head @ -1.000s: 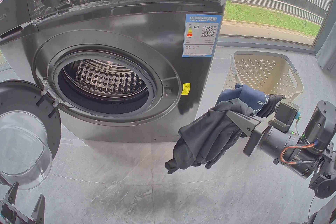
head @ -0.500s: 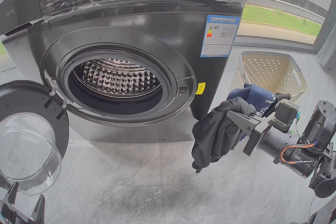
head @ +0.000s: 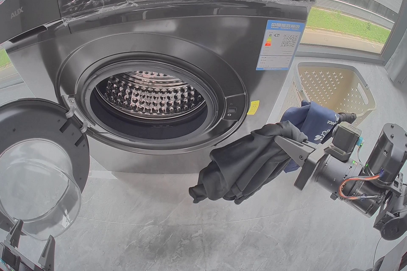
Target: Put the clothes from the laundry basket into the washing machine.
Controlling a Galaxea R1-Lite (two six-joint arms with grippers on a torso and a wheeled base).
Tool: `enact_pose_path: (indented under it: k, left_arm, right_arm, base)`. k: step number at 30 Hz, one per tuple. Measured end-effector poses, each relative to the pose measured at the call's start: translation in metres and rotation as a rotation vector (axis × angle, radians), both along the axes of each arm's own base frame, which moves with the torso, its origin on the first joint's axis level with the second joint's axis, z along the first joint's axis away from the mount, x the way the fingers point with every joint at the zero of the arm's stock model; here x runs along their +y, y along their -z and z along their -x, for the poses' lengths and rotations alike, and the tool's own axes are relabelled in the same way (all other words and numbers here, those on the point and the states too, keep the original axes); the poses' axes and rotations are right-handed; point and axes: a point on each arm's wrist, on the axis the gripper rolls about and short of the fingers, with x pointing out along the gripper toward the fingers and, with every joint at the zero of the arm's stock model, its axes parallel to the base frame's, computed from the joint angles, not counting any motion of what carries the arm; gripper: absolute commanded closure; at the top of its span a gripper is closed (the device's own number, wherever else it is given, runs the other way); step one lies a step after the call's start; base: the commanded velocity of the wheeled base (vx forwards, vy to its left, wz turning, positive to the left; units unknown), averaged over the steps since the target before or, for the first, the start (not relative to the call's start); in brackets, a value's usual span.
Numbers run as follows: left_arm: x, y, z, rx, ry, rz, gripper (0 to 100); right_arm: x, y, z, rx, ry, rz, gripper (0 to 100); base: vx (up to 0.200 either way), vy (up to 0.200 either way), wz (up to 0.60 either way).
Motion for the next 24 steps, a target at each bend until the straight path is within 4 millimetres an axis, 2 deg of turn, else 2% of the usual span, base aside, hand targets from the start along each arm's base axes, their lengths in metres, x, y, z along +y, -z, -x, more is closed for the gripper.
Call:
enact_pose_path:
  k: [15, 24]
  left_arm:
    - [0.0000, 0.0000, 0.0000, 0.000, -0.001, 0.001, 0]
    - [0.0000, 0.0000, 0.0000, 0.000, 0.000, 0.000, 0]
  right_arm:
    - [0.0019, 0.0019, -0.0009, 0.010, -0.005, -0.001, 100]
    - [0.0049, -0.0052, 0.0000, -0.021, -0.024, -0.113, 100]
  base:
    - [0.000, 0.000, 0.00]
    - [0.000, 0.000, 0.00]
